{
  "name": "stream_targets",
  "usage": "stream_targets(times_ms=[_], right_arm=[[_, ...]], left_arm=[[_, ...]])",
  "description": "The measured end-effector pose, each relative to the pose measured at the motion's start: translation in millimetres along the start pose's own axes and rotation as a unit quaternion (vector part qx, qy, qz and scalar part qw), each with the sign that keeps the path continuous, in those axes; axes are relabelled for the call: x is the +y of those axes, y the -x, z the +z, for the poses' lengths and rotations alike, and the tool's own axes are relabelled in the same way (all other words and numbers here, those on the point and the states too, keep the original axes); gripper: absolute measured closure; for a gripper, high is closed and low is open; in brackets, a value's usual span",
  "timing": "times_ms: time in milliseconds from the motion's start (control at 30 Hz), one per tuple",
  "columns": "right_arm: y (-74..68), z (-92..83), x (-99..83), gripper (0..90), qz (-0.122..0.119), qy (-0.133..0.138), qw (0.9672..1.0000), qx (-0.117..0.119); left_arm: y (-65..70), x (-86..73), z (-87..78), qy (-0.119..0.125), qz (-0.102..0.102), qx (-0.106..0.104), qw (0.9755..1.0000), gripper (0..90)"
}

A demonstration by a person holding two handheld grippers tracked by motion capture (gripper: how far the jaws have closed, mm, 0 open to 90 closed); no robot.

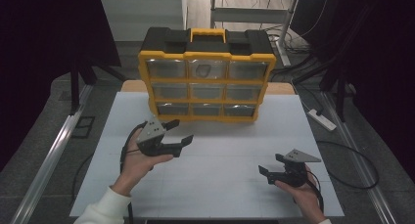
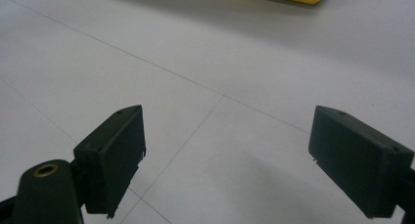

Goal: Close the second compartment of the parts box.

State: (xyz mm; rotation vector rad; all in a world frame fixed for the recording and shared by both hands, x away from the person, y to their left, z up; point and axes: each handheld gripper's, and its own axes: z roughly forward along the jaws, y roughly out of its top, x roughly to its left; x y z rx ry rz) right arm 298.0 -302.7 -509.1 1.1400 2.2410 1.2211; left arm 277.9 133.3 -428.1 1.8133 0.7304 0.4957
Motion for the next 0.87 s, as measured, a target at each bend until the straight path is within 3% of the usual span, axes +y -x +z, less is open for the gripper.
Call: stream_targets(times_ms=[200,467,867], right_arm=[[1.3,-1.2,0.1,13.1,0.001,0.003,1.0000,0.000],[1.5,-1.7,0.5,13.2,0.001,0.006,1.0000,0.000],[0.4,-3.4,1.6,13.2,-0.006,0.014,0.9999,0.006]], left_arm=[[6.1,-30.5,-14.4,-0.019,-0.012,0.012,0.9997,18.4],[5.7,-64.6,-24.4,-0.036,-0.031,0.024,0.9986,17.8],[-1.4,-81.7,-24.1,-0.047,-0.051,0.036,0.9970,17.2]])
